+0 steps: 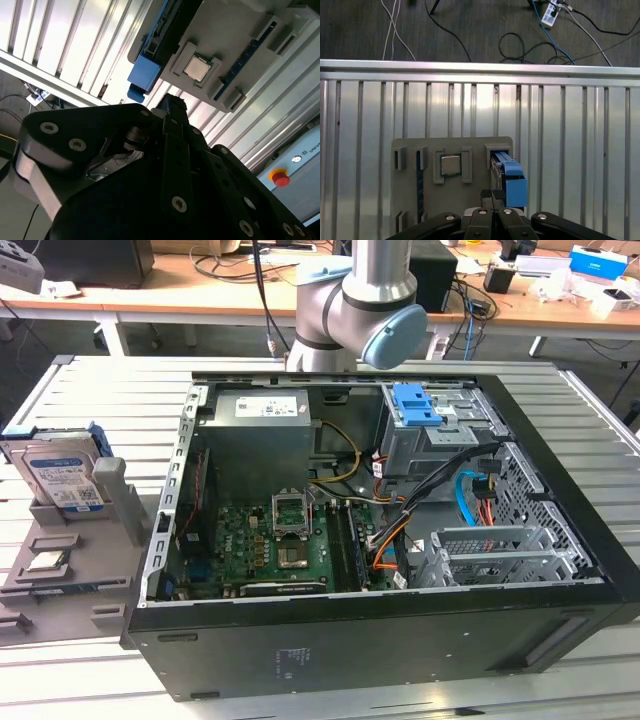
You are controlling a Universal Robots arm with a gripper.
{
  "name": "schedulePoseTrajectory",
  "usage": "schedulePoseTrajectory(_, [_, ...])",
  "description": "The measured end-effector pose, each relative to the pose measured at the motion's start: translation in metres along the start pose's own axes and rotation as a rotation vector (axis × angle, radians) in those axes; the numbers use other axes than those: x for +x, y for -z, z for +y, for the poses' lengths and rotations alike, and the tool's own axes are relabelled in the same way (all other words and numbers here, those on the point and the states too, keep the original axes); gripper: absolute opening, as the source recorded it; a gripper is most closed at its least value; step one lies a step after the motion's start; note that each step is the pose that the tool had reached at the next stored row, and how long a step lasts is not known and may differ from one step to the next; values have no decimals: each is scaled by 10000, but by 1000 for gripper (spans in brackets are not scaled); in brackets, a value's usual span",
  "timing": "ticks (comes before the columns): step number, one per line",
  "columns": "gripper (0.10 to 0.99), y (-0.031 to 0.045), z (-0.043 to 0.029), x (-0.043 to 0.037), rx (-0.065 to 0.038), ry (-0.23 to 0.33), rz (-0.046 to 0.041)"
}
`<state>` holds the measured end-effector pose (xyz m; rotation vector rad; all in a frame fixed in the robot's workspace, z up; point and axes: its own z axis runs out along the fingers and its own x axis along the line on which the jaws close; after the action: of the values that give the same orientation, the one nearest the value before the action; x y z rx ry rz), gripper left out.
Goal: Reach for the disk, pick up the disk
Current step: 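Pick up the disk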
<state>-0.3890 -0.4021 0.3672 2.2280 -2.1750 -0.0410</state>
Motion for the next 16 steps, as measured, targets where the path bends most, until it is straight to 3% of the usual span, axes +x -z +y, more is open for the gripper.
schedulePoseTrajectory(1, [114,0,0,0,0,3,0])
schedulePoseTrajectory(6, [420,0,0,0,0,16,0])
schedulePoseTrajectory(9, [420,0,0,0,0,22,1])
schedulePoseTrajectory(10, [482,0,0,0,0,26,1])
schedulePoseTrajectory(12, [482,0,0,0,1,30,1])
schedulePoseTrajectory(16, [482,0,-2,-77,0,30,4])
